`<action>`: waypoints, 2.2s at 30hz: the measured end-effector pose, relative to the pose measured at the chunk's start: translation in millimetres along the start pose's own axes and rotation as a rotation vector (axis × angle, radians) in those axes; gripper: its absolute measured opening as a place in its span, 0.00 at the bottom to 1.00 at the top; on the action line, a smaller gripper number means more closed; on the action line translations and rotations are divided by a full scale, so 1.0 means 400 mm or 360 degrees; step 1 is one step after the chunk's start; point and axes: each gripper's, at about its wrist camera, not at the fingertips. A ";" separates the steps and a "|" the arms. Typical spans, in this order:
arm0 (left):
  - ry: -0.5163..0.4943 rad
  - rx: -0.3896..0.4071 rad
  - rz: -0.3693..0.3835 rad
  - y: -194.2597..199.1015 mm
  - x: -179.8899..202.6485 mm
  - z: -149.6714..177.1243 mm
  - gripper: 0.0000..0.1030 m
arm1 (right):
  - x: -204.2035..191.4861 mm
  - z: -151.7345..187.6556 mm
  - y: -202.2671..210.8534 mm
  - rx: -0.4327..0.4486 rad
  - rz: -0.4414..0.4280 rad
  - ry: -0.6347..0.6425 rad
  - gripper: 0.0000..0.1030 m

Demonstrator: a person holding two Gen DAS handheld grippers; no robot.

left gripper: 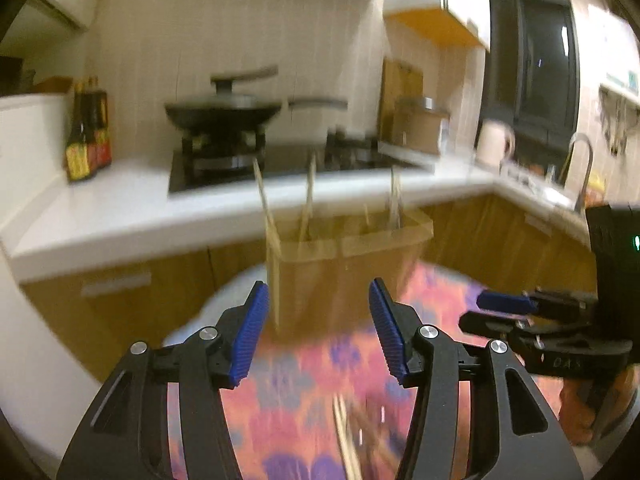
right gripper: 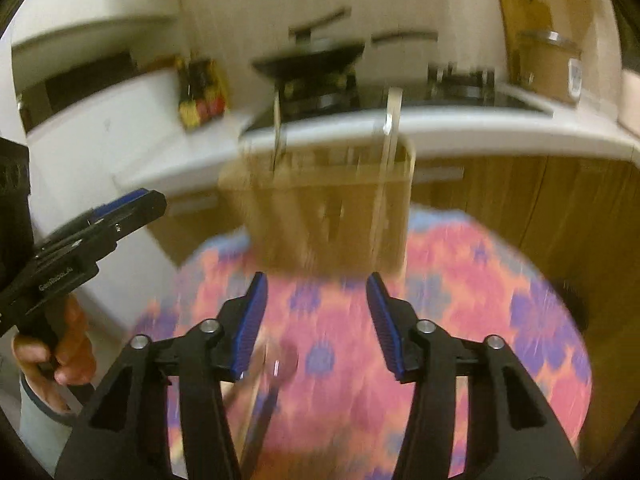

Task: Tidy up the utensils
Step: 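Move both open tools back down to the utensils on the table, then grasp a clear spoon with the right tool while the left tool grasps chopsticks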

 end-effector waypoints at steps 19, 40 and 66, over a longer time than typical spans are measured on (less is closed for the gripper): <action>-0.0026 -0.0629 -0.0001 -0.148 0.030 0.239 0.21 | -0.119 0.153 -0.234 -0.0541 0.0091 0.0070 0.22; -0.0068 -0.0721 -0.0087 -0.184 0.034 0.250 0.22 | -0.069 0.160 -0.191 -0.0567 0.0061 0.0054 0.04; -0.0122 -0.0811 0.0056 -0.203 0.046 0.222 0.27 | -0.010 0.196 -0.155 -0.0532 -0.0151 -0.0070 0.04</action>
Point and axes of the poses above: each gripper's, at about its wrist camera, not at the fingertips, and y roughly against the way its jaws point, x to its right, z to its underside, and after that the axes turned 15 degrees about -x, right-handed
